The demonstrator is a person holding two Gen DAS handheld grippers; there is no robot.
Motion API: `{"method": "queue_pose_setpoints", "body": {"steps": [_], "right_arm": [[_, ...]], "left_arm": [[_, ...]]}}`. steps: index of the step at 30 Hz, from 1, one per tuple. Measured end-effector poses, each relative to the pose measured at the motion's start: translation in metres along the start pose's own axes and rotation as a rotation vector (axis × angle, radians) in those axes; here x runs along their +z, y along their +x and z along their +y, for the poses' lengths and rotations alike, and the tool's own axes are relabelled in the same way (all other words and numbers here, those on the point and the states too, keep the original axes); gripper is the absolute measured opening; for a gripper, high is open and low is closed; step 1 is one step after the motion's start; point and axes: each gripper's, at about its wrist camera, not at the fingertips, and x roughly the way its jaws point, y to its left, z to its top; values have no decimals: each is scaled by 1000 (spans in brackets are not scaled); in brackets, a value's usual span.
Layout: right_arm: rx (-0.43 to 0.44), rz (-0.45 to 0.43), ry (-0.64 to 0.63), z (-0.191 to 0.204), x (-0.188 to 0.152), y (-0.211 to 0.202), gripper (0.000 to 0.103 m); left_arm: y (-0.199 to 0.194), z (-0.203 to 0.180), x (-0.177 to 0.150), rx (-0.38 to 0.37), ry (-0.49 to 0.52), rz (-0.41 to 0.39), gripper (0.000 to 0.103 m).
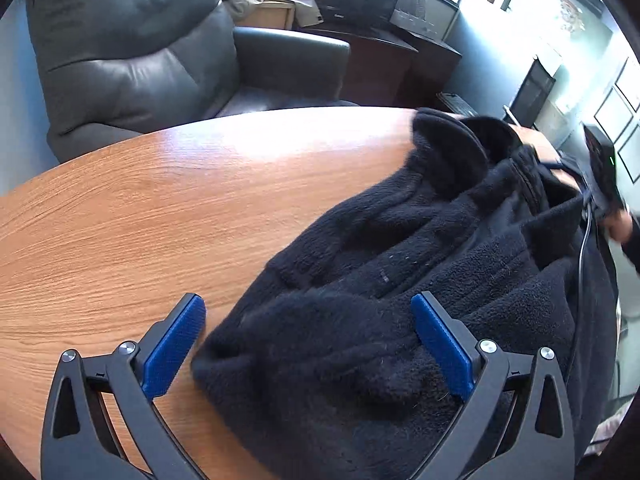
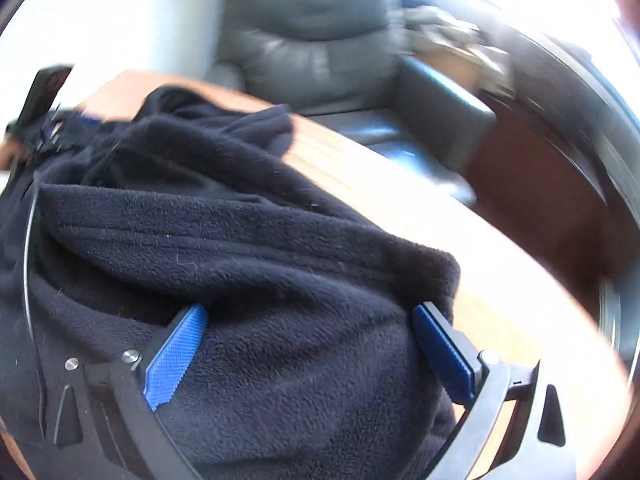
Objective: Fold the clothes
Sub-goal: 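Release the hem from both grippers onto the folded jacket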
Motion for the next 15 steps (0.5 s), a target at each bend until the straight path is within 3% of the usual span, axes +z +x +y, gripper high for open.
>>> {"method": "queue_pose_setpoints", "body": {"steps": [3,5,8,11,13,15], "right_arm": [[-55,-14,114,7,-32,-16,103],[-76,-9,169,13,-52,-28,103],[-25,-13,207,11,-66,-47,103],[26,-87,221,-3,-63,-73,103],[43,-126,267,-21,-60,-86,103],[72,-101,360,-46,-63,-83,103]], "left_arm": [[-7,-3,6,9,15,-36,103],[-14,-8,10,-31,41,-51,103],[-25,-13,18,-94,77,-67,103],[-29,-14,27,-169,103,-61,103],[-24,-18,35,-219,113,-24,103],[-10,-22,39,-248,92,39,103]]}}
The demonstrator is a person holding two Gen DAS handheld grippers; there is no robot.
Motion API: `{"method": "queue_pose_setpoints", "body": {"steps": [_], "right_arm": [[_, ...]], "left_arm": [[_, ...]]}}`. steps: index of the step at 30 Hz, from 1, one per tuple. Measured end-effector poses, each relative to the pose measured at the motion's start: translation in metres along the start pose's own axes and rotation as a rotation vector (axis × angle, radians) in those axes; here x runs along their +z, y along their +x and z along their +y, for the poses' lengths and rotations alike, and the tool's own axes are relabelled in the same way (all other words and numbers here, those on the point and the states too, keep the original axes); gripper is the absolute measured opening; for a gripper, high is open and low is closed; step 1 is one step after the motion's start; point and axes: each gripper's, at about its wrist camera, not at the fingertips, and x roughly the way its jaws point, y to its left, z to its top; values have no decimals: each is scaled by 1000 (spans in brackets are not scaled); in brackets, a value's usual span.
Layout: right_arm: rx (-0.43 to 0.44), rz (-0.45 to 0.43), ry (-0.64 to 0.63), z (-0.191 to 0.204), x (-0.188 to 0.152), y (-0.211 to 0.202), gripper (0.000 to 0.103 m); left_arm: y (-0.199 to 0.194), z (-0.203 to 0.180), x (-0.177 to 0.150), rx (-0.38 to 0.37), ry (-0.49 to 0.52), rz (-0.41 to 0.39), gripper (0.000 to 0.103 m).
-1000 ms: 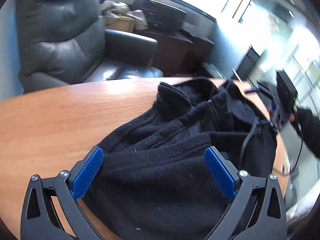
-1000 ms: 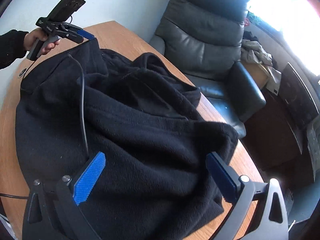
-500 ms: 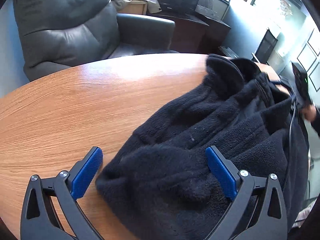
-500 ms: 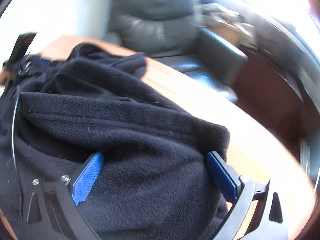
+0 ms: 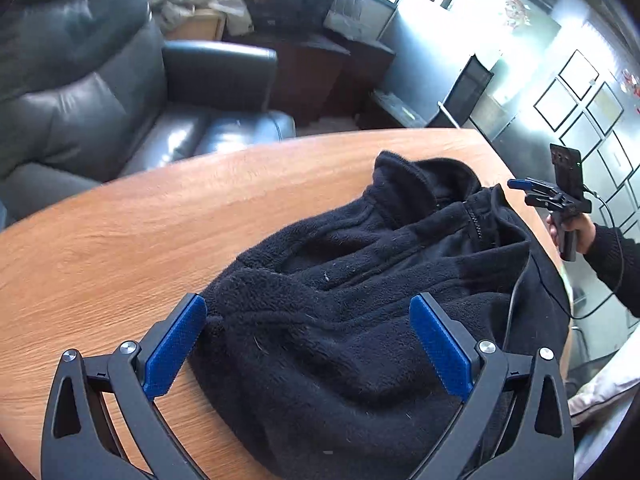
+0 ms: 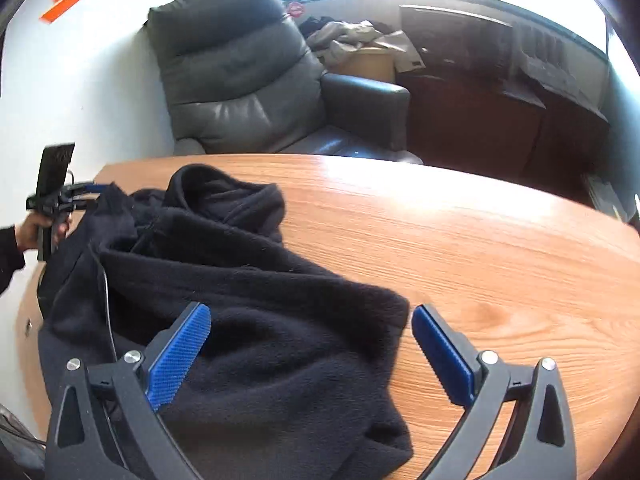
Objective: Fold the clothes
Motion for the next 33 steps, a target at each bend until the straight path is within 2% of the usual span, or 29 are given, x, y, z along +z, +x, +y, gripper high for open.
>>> {"method": "queue_pose_setpoints", "body": {"steps": [3,7,9,10,11,12,15,17,21,24,25,26,27,28,29,30,31,33], "right_arm": [[3,80,74,-28,-4,16,103],[75,135,88,-30,-10,35,101],[103,126,74,-26,-15,38,90],[120,112,69,-24,-15,39,71],[136,114,77,-24,-14,41,44],[152,121,90,-24,-14,43,38],[162,125,89,-23,-10,43,38],[168,117,81,-24,-9,40,30],[188,69,57,-14,0,28,23],[198,32,16,-14,1,17,17],[194,26,6,-12,1,15,13],[190,20,-2,-12,0,13,13],[186,14,-11,-11,0,11,13],[189,8,-12,-10,0,8,13],[189,-2,-11,-9,-1,4,13],[188,-12,-10,-10,-2,-1,13],[192,-21,-6,-10,-3,-5,13],[189,-39,-7,-13,-8,-17,13]], "left_arm": [[13,17,6,-31,-69,46,103],[16,23,11,-55,-92,58,102],[16,20,11,-58,-80,68,101],[18,18,11,-58,-79,75,97],[18,17,12,-61,-80,79,96],[15,16,11,-58,-76,83,93],[3,9,11,-57,-43,75,90],[-7,3,13,-71,-11,62,90],[-11,-4,15,-97,27,72,90],[-2,3,14,-93,6,86,88],[0,7,14,-95,-7,84,80],[-1,7,14,-102,-10,70,76],[-3,8,15,-110,-13,54,66],[-6,7,15,-119,-10,42,53],[-9,6,16,-129,-7,30,44],[-9,6,16,-125,-7,39,25],[-6,7,16,-110,-8,53,15],[-1,7,14,-102,-15,75,14]]}}
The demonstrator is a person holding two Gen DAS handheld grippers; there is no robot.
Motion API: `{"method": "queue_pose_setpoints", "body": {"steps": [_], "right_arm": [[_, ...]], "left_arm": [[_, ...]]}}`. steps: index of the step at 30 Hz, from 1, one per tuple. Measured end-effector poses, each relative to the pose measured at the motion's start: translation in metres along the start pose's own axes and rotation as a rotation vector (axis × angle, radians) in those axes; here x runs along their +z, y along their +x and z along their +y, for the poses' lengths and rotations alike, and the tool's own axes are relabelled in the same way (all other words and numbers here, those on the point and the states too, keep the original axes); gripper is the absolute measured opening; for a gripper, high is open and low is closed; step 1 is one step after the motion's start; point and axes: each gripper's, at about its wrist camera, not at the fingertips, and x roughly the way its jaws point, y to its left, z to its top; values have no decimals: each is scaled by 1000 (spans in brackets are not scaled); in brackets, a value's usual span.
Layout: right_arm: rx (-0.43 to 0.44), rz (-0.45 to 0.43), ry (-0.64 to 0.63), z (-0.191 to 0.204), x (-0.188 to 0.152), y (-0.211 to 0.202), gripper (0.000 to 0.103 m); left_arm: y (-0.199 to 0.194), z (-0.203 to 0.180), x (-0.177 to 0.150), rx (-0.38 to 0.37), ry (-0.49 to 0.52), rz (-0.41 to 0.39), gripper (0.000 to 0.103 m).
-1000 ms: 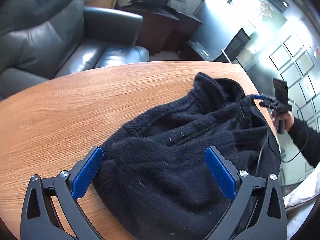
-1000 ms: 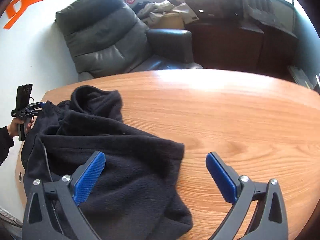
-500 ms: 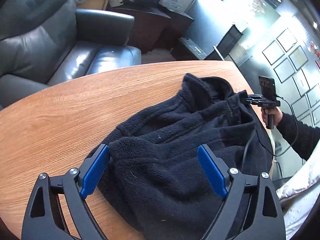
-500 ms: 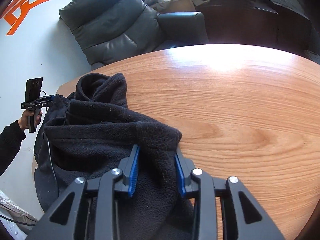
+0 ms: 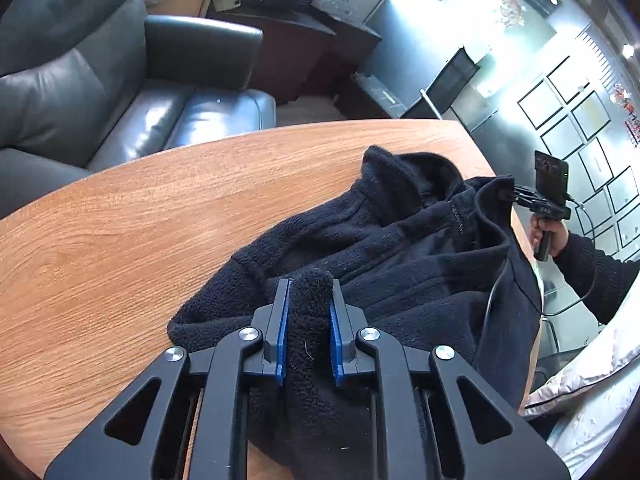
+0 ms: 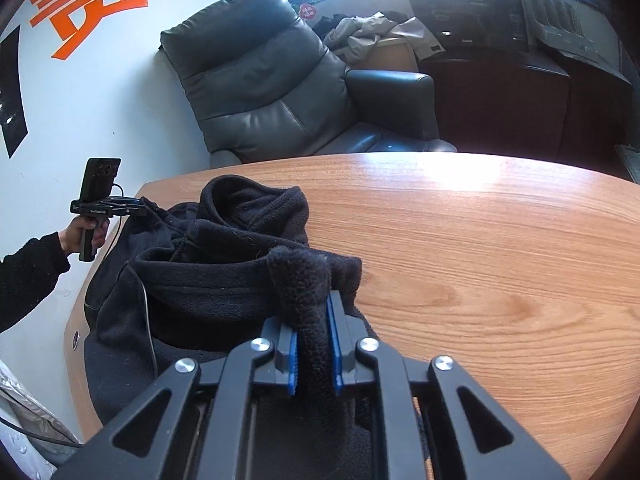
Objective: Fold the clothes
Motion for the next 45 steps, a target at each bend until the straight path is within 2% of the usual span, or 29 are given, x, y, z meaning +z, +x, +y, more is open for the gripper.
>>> {"method": "queue_pose_setpoints", "body": {"steps": [6,14,17,19,22,24,30,34,37,39,41,42,45], "right_arm": [[2,-49,-5,7,0,-13,13],[-17,-232,-51,45,18,-78,9],[-35,-292,-27,42,22,-97,9],[-57,-276,19,25,21,-91,9],[-106,-200,93,-9,12,-63,9],[-118,-196,118,-20,6,-53,9],[-113,-285,107,-13,-5,-72,9],[-128,-311,155,-21,-18,-83,9],[-106,-369,119,-9,-23,-101,9],[-138,-338,146,-16,-26,-98,9],[-188,-257,200,-33,-35,-84,9],[-211,-215,225,-41,-41,-76,9],[-256,-169,251,-48,-53,-66,9]], "left_arm": [[-11,-12,1,-10,2,-37,11],[-78,-42,13,-48,23,-215,11],[-85,-36,21,-38,12,-256,11],[-83,-28,27,-23,-3,-273,11],[-63,-12,38,5,-31,-271,11],[-50,-9,44,22,-18,-261,11],[-69,-43,64,-43,123,-362,11],[-88,-62,64,-79,203,-398,11],[-95,-73,69,-96,252,-401,12],[-86,-69,78,-66,248,-380,12],[-67,-60,87,-46,220,-359,12],[-55,-56,92,-28,213,-342,12],[-10,-35,105,28,169,-264,13]]}}
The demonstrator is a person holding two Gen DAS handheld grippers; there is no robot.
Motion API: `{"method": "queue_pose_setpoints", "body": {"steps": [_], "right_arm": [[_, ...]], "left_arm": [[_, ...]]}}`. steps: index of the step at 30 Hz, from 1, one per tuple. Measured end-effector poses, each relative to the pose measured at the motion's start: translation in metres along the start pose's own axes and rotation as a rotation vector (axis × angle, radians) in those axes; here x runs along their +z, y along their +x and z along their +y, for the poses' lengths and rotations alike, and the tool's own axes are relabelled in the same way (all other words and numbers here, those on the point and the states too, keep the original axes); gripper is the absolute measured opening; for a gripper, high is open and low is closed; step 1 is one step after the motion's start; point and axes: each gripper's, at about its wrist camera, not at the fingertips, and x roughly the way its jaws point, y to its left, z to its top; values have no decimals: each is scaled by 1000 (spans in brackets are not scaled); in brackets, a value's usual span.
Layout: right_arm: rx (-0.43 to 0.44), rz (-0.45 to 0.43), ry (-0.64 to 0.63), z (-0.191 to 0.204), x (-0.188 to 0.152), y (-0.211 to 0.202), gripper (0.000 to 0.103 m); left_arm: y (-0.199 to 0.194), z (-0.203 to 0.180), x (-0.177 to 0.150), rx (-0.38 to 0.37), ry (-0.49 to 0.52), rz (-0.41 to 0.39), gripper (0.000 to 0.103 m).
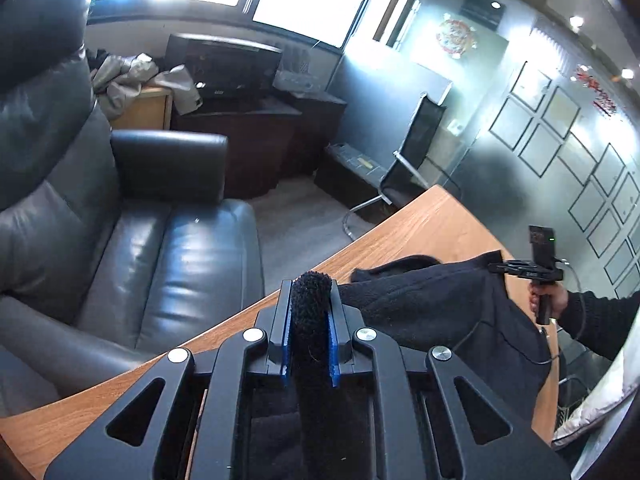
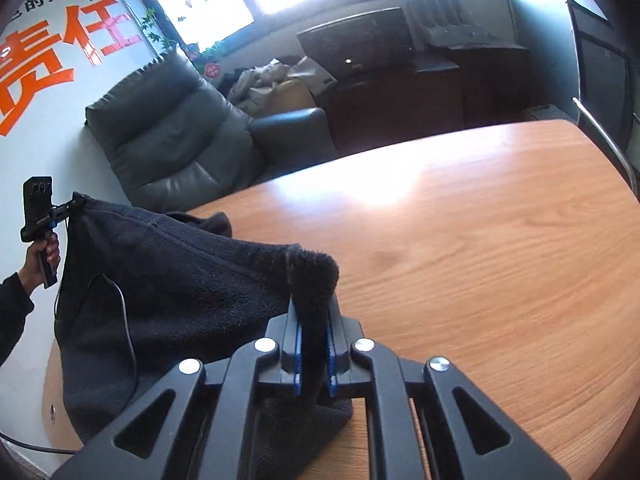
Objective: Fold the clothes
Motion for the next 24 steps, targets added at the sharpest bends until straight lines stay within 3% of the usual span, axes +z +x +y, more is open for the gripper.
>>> {"method": "queue_pose_setpoints", "body": {"steps": [2,4,5,6,7,8,10,12,16,19,21,24], "right_arm": [[-45,25,-5,-1,-5,4,10],[-101,58,-35,1,-8,10,12],[-141,77,-57,3,-10,14,22],[-191,93,-79,6,-11,18,29],[-239,99,-99,9,-11,19,47],[-285,101,-118,12,-11,19,61],[-353,87,-152,22,-12,14,74],[-377,40,-178,35,-12,0,76],[-229,-54,-312,101,-28,-26,78],[-113,46,-454,149,-58,-5,78],[-121,155,-480,157,-75,24,77],[-91,151,-470,149,-84,22,77]], "left_arm": [[33,17,-6,59,-33,69,14],[65,27,-18,115,-51,133,24],[77,30,-25,143,-51,157,26],[86,32,-31,169,-62,169,36],[95,34,-37,194,-74,180,47],[95,31,-39,217,-56,141,51],[97,31,-42,300,-47,137,79],[97,33,-46,356,-44,138,86],[86,26,-56,409,-49,124,86],[67,15,-78,455,-87,109,86],[47,6,-98,500,-108,96,86],[13,-8,-135,563,-164,79,86]]}}
